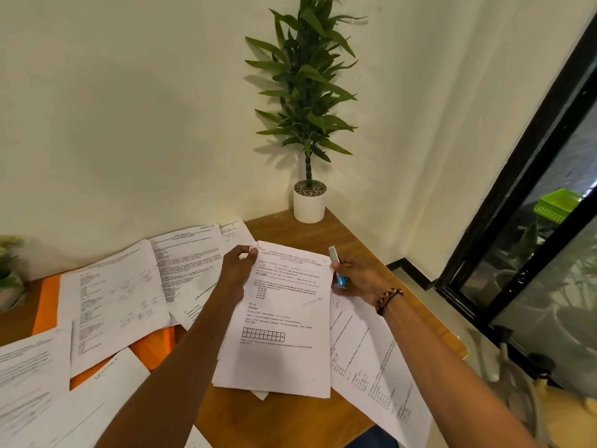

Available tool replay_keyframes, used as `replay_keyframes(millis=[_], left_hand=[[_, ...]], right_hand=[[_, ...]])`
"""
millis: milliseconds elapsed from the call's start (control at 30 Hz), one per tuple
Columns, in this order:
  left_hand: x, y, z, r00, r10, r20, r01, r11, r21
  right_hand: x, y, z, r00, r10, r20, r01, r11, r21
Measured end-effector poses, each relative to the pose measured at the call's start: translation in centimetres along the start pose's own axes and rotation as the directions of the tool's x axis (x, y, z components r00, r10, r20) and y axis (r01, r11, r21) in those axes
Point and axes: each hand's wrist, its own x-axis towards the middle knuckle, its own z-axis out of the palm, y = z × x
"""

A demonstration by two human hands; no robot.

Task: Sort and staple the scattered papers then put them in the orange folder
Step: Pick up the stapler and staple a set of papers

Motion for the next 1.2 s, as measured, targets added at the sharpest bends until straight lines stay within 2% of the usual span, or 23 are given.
replay_keyframes(millis=[67, 200, 367, 533, 667, 733, 867, 1067, 1200], left_hand=[[0.4, 0.0, -0.2, 1.0, -0.009, -0.008, 0.009, 1.0, -0.014], [1.3, 0.5, -0.5, 1.0, -0.003, -0.011, 0.003, 1.0, -0.025], [2.4, 1.2, -1.0, 1.0, 0.005, -0.016, -0.005, 1.0, -0.022], [2.9, 1.5, -1.3, 0.999, -0.027, -0.027, 0.026, 0.999, -0.035], [3.8, 1.4, -1.5, 0.997, -0.04, -0.062, 0.034, 0.994, -0.103], [4.0, 1.4, -1.3, 0.992, -0.041, -0.115, 0.026, 0.991, -0.129], [4.7, 1.6, -1.0, 0.977, -0.09, -0.195, 0.052, 0.98, -0.191], [5.6, 2.5, -1.4, 0.96, -0.108, -0.258, 0.087, 0.992, -0.095], [6.2, 2.5, -1.9, 0.97, -0.114, -0.215, 0.108, 0.993, -0.038]], right_hand=[[0.1, 0.4, 0.3, 0.998, 0.025, 0.06, -0.032, 0.992, 0.121], [0.7, 0.4, 0.8, 0.999, 0.023, 0.045, -0.029, 0.991, 0.129], [0.9, 0.1, 1.1, 0.996, 0.011, 0.085, -0.031, 0.97, 0.239], [0.5, -0.5, 1.4, 0.996, -0.086, -0.008, 0.083, 0.923, 0.376], [0.3, -0.4, 1.6, 0.989, -0.106, 0.107, 0.092, 0.988, 0.126], [0.3, -0.1, 2.0, 0.985, -0.131, 0.109, 0.126, 0.991, 0.055], [0.3, -0.1, 2.5, 0.978, -0.193, 0.079, 0.193, 0.981, 0.012], [-0.1, -0.2, 2.4, 0.975, -0.127, 0.184, 0.135, 0.99, -0.032], [-0.5, 0.2, 2.9, 0.978, -0.075, 0.193, 0.076, 0.997, 0.0]])
